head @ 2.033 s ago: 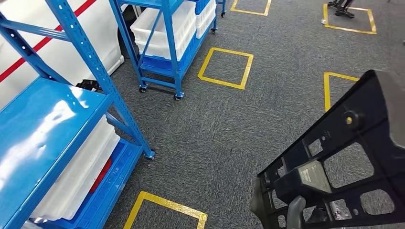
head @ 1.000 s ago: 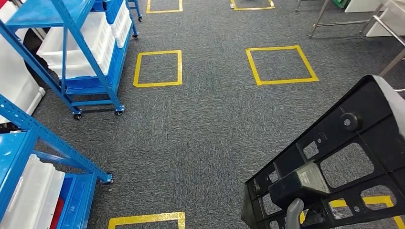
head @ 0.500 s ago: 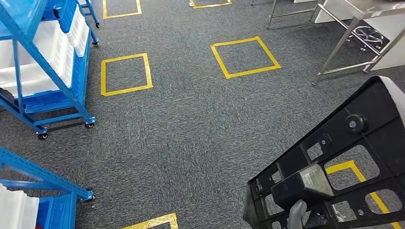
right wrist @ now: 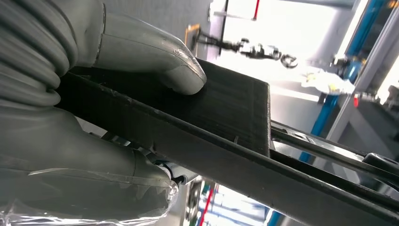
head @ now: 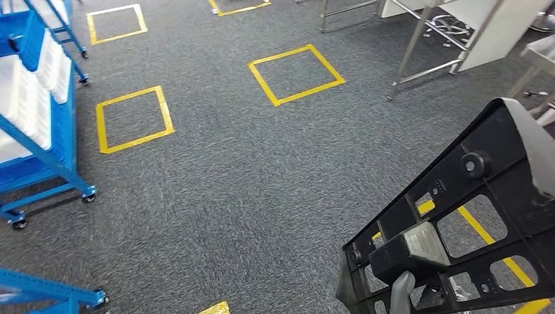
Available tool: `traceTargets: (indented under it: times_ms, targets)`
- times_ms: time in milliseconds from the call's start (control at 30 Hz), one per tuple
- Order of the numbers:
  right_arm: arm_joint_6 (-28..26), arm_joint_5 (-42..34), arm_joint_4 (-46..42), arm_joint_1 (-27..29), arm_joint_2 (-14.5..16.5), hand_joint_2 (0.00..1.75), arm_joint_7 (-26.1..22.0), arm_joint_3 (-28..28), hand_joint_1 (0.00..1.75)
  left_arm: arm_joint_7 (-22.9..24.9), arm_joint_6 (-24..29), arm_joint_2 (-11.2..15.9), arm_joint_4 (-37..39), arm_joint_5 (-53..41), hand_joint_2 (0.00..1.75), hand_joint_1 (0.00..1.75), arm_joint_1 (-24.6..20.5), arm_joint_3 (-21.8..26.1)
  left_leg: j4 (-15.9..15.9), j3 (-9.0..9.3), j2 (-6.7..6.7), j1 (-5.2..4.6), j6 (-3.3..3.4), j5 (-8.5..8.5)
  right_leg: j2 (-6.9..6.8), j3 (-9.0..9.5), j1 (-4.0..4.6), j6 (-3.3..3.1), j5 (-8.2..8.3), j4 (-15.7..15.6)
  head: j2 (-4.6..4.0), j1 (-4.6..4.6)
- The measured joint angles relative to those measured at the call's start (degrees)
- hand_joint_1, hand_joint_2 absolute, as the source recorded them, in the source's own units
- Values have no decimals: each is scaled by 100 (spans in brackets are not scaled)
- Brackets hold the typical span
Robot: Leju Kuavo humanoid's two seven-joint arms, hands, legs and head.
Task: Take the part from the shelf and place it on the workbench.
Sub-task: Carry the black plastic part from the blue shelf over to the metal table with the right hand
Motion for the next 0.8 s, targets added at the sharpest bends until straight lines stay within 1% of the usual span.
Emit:
traceTargets:
  times_ms: [33, 67, 100, 133, 167, 200, 233, 267, 300, 333, 367, 400, 433, 467, 500, 533, 567, 600, 633, 667, 700, 733, 767, 800]
  targets:
    - [-16, 4, 1, -8, 4, 175, 1, 7, 175, -14, -5, 10, 1, 0, 0, 0, -2, 1, -398, 163, -160, 4, 25, 176, 69, -7, 2, 14, -1, 14, 0, 1]
    - [-25, 9, 1, -19, 6, 175, 2, 12, 175, -23, -7, 19, 1, 0, 0, 0, -2, 1, -709, 284, -298, 7, 44, 292, 140, -24, 0, 39, 2, 27, 0, 3]
    - [-29, 13, 1, -27, 8, 175, 3, 17, 175, -30, -8, 26, 1, 0, 0, 0, 0, 1, -876, 341, -404, 4, 62, 331, 202, -47, -8, 72, 10, 36, 0, 3]
    - [-31, 17, 1, -33, 10, 175, 4, 19, 175, -35, -9, 31, 1, 0, 0, 0, -2, 2, -921, 349, -437, -5, 81, 323, 267, -72, -19, 116, 25, 37, 0, 3]
    - [-33, 22, 1, -36, 13, 175, 6, 21, 175, -39, -10, 32, 1, 1, 0, 0, -4, 2, -945, 352, -371, -7, 107, 344, 338, -97, -26, 164, 46, 29, 0, 5]
    - [-37, 29, 2, -33, 16, 175, 7, 23, 175, -43, -14, 33, 1, 1, 0, 0, -12, 3, -973, 362, -297, -3, 142, 371, 329, -118, -33, 198, 44, 41, 0, 4]
    - [-41, 38, 2, -33, 19, 175, 7, 25, 175, -49, -17, 34, 1, 0, 0, 0, -19, 3, -1006, 372, -223, 5, 183, 401, 222, -160, -27, 231, -10, 108, 0, 13]
    - [-46, 49, 2, -38, 20, 175, 7, 26, 175, -55, -21, 35, 1, -1, 0, 0, -20, 4, -1041, 377, -140, 15, 220, 428, 58, -244, -17, 259, -131, 278, 0, 23]
    - [-50, 59, 3, -47, 20, 175, 8, 28, 175, -59, -23, 37, 1, -1, 0, 0, -16, 4, -1059, 377, -56, 11, 244, 442, -139, -376, -19, 280, -316, 569, 0, 30]
    - [-56, 66, 3, -56, 20, 175, 9, 30, 175, -63, -23, 40, 1, -1, 0, 0, -5, 5, -1065, 374, 25, 0, 261, 444, -281, -550, -22, 309, -521, 942, 0, 39]
    - [-64, 70, 5, -62, 20, 175, 12, 30, 175, -64, -23, 43, 1, -3, 0, 0, 5, 6, -1063, 369, 114, -8, 267, 440, -340, -716, -35, 333, -678, 1306, 0, 39]
    - [-76, 71, 7, -62, 20, 175, 14, 31, 175, -65, -23, 45, 1, -7, 0, 0, 9, 7, -1061, 367, 195, -13, 267, 435, -365, -823, -48, 353, -747, 1549, 0, 39]
    - [-88, 72, 8, -60, 20, 175, 18, 31, 175, -65, -25, 46, 1, -12, 0, 0, 7, 8, -1060, 370, 272, -15, 264, 428, -383, -820, -58, 367, -700, 1574, 0, 39]
    - [-99, 73, 9, -59, 20, 175, 22, 32, 175, -66, -27, 44, 1, -16, 0, 0, 2, 8, -1059, 379, 341, -15, 256, 418, -415, -691, -64, 372, -553, 1357, 0, 40]
    - [-107, 73, 10, -59, 20, 175, 26, 33, 175, -67, -29, 42, 1, -20, 0, 0, -3, 8, -1058, 396, 398, -15, 242, 405, -487, -465, -65, 368, -360, 966, 0, 40]
    - [-111, 74, 10, -63, 20, 175, 28, 35, 175, -68, -32, 39, 1, -22, 0, 0, -6, 8, -1055, 416, 451, -22, 220, 389, -605, -227, -52, 346, -215, 543, 0, 40]
    - [-113, 74, 9, -65, 20, 175, 29, 36, 175, -70, -34, 36, 1, -24, 0, 0, -7, 8, -1048, 435, 496, -34, 193, 370, -693, -45, -33, 312, -114, 212, 0, 39]
    - [-115, 74, 8, -67, 20, 175, 29, 39, 175, -73, -35, 36, 1, -25, 0, 0, -11, 8, -1043, 452, 537, -45, 163, 356, -750, 51, -11, 275, -76, 24, 0, 37]
    - [-117, 74, 6, -68, 20, 175, 31, 41, 175, -75, -35, 36, 1, -25, 0, 0, -15, 8, -1042, 464, 581, -55, 132, 347, -751, 67, 11, 236, -84, -31, 0, 36]
    - [-120, 74, 4, -65, 20, 175, 32, 43, 175, -78, -34, 36, 1, -26, 0, 0, -24, 8, -1044, 479, 628, -58, 101, 340, -687, 53, 18, 204, -68, -36, 0, 34]
    - [-123, 74, 2, -63, 20, 175, 35, 46, 175, -80, -33, 38, 1, -27, 0, 0, -34, 8, -1037, 487, 641, -49, 67, 321, -629, 55, 7, 170, -56, -50, 0, 34]
    - [-124, 74, 2, -62, 21, 175, 38, 50, 175, -81, -32, 40, 1, -30, 0, 0, -41, 8, -981, 475, 579, -40, 34, 265, -577, 62, -7, 132, -40, -71, 0, 32]
    - [-125, 74, 2, -66, 21, 175, 41, 59, 175, -83, -30, 42, 1, -32, 0, 0, -47, 9, -823, 413, 466, -29, 7, 148, -527, 69, -24, 95, -22, -95, 0, 23]
    - [-125, 74, 2, -71, 22, 175, 44, 67, 175, -84, -28, 44, 1, -36, 0, 0, -47, 9, -545, 290, 323, -15, -15, -24, -478, 75, -37, 63, -7, -112, 0, 15]
